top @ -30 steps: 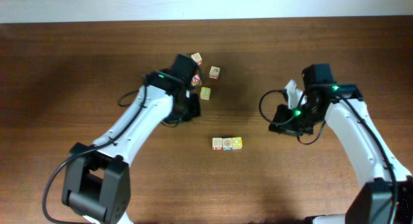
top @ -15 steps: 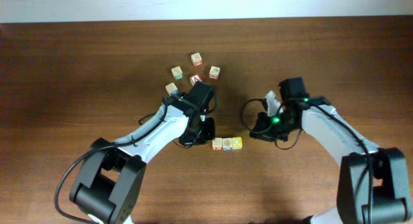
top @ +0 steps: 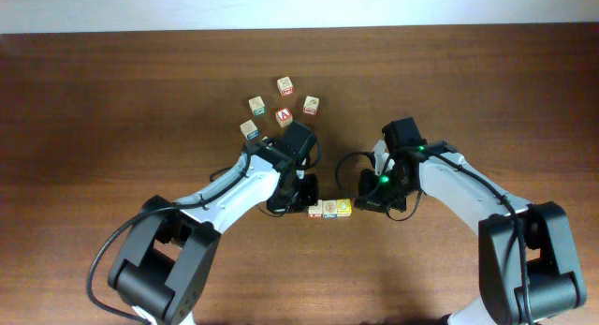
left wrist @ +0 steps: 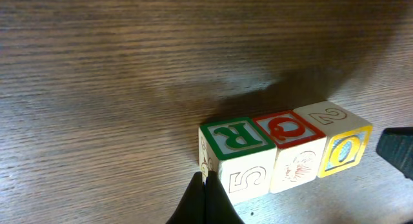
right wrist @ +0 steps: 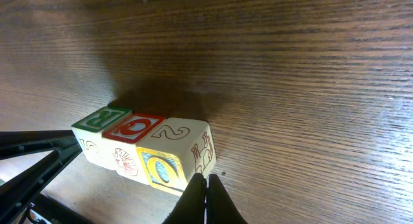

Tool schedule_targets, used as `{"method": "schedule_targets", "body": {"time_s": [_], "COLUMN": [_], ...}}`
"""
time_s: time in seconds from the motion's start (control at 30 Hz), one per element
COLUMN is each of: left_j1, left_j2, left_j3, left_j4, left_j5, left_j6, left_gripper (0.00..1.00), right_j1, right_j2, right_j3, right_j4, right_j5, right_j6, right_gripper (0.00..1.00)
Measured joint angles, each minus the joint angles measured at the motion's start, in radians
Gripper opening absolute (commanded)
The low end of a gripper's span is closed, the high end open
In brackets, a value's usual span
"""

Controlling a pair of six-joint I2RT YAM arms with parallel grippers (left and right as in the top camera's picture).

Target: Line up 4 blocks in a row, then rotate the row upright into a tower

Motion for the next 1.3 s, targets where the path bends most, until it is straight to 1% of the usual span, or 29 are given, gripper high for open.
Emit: {"method": "schedule_targets", "body": {"time_s": [0.37,0.57,1.07,1.2,1.3], "left_j1": [0.0,0.026,0.026,0.026,0.026], "left_j2": [0.0,0.0,0.034,0.034,0.034], "left_j3": [0.0,0.0,0.0,0.0,0.0], "left_j4": [0.012,0.007,0.012,0.016,0.016], "left_j5": [0.005,0.005,0.015,0.028,0.031], "left_j6": [-0.007,-0.007,-0.007,-0.006,-0.006], "left_gripper": [0.0,0.0,0.0,0.0,0.0], "right_j1": [0.02,0.022,0.011,0.011,0.011], "right_j2": [0.0,0.0,0.0,0.057,0.068], "right_j3": [0.0,0.0,0.0,-0.001,-0.002], "right_j4": [-0.016,-0.016,-0.004,0.017,0.024], "right_j5": [-0.001,0.009,0.014,-0.003,-0.021], "right_j6": [0.047,0.052,-0.042,-0.065,-0.084], "right_gripper": [0.04,0.04,0.04,0.04,0.04]}}
